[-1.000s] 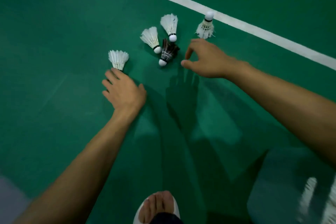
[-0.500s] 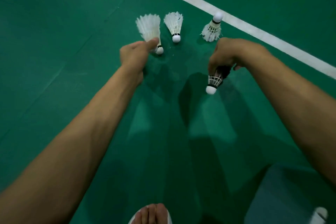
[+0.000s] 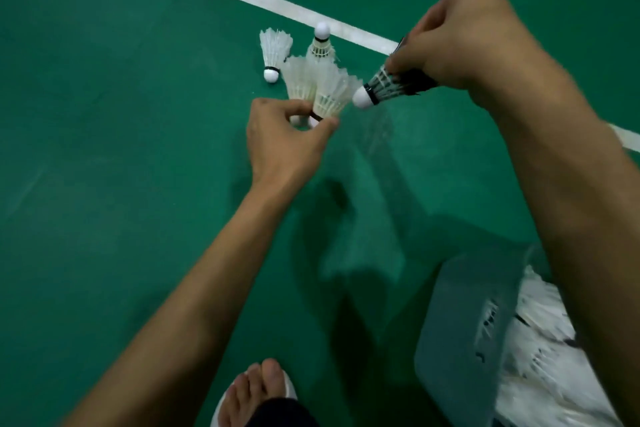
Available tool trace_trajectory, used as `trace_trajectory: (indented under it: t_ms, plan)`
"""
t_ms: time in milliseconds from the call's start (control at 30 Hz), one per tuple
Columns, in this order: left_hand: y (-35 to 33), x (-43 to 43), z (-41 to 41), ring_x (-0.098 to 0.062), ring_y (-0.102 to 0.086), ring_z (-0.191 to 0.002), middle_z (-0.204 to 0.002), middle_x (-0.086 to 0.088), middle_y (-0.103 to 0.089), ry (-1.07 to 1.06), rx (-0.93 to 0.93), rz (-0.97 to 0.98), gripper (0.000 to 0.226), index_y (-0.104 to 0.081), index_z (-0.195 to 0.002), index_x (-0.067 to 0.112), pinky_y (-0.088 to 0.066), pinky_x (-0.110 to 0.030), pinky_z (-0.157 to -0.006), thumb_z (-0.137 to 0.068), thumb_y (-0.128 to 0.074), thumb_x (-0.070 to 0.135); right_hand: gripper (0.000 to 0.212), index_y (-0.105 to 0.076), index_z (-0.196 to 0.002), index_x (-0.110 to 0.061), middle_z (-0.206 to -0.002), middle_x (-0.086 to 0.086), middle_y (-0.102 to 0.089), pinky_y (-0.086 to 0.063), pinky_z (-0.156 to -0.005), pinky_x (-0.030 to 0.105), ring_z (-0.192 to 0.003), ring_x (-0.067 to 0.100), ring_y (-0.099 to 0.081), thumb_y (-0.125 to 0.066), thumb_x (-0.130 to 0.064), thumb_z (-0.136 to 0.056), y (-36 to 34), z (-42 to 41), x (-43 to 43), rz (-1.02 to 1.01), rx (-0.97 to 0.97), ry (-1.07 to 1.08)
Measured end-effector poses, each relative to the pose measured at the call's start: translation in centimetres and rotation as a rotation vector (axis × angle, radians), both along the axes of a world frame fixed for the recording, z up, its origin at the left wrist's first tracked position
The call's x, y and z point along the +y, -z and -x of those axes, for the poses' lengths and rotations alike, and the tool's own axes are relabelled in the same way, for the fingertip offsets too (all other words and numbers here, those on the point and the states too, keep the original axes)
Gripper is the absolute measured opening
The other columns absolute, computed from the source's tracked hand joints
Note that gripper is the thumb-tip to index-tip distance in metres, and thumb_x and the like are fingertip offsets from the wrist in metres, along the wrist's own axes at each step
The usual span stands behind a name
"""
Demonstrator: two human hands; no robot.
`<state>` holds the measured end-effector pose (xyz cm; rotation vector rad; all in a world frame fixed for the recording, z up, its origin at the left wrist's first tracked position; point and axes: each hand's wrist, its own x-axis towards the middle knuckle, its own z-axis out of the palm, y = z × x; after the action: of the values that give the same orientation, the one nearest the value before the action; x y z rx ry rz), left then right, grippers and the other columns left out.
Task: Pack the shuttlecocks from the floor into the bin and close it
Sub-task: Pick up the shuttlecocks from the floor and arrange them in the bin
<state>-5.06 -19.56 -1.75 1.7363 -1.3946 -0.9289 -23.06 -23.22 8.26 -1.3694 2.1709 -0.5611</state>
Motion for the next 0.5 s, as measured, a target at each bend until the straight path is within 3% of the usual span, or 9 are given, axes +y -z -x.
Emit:
trace_trajectory:
  t_ms: [67,133,233,333,400,500]
  plan:
    - [-1.9,3.9,1.3,-0.006,-0.066,-0.087,-0.094,0.009,-0.066,0.064,0.007,0.051,0.018,-0.077,-0.082,0.032,-0.056,-0.031,-0.083,-0.069,-0.084,0.042,0.023,-0.075,-0.079,-0.011,-0.069,0.003,-0.067,-0.039,-0.05,0.022,-0.051,0.013,-0.049,-0.084,-0.025,-0.064,-2.2,1.4,3.9,0.105,-0.001,0.059]
    - [-3.3,7.2,2.5,-0.008,-0.065,-0.094,-0.108,0.004,-0.06,0.11,0.028,0.056,0.025,-0.075,-0.089,0.033,-0.057,-0.038,-0.089,-0.069,-0.084,0.045,0.018,-0.069,-0.07,-0.016,-0.064,-0.002,-0.064,-0.034,-0.045,0.019,-0.046,0.008,-0.046,-0.085,-0.024,-0.068,-4.2,2.9,8.7,0.165,-0.009,0.107]
    - [-5.4,11.7,4.9,-0.006,-0.065,-0.094,-0.111,0.003,-0.059,0.191,0.058,0.084,0.031,-0.077,-0.094,0.029,-0.057,-0.039,-0.089,-0.069,-0.084,0.047,0.023,-0.068,-0.07,-0.017,-0.067,-0.002,-0.067,-0.035,-0.039,0.015,-0.041,0.003,-0.046,-0.089,-0.026,-0.069,-6.6,5.7,17.3,0.177,-0.067,0.235]
    - [-7.5,15.8,8.2,-0.006,-0.066,-0.092,-0.108,0.001,-0.063,0.282,0.115,0.094,0.019,-0.069,-0.079,0.039,-0.056,-0.036,-0.09,-0.07,-0.085,0.046,0.022,-0.071,-0.078,-0.014,-0.074,0.0,-0.069,-0.04,-0.045,0.008,-0.048,-0.002,-0.055,-0.09,-0.022,-0.072,-7.5,8.5,26.8,0.172,-0.152,0.456]
    - [-8.6,18.5,10.2,-0.006,-0.065,-0.095,-0.108,0.002,-0.062,0.357,0.111,0.119,0.021,-0.064,-0.077,0.043,-0.057,-0.035,-0.088,-0.072,-0.084,0.045,0.022,-0.07,-0.079,-0.009,-0.08,0.005,-0.072,-0.045,-0.051,0.015,-0.063,0.01,-0.063,-0.09,-0.015,-0.071,-6.5,9.4,32.6,0.106,-0.232,0.593]
    - [-9.2,21.3,12.1,-0.004,-0.059,-0.1,-0.113,0.006,-0.053,0.471,0.074,0.171,0.024,-0.066,-0.089,0.035,-0.057,-0.035,-0.088,-0.075,-0.083,0.044,0.028,-0.06,-0.07,-0.011,-0.069,0.01,-0.063,-0.038,-0.04,0.017,-0.054,0.017,-0.053,-0.088,-0.006,-0.071,-3.2,9.5,37.7,-0.087,-0.354,0.723]
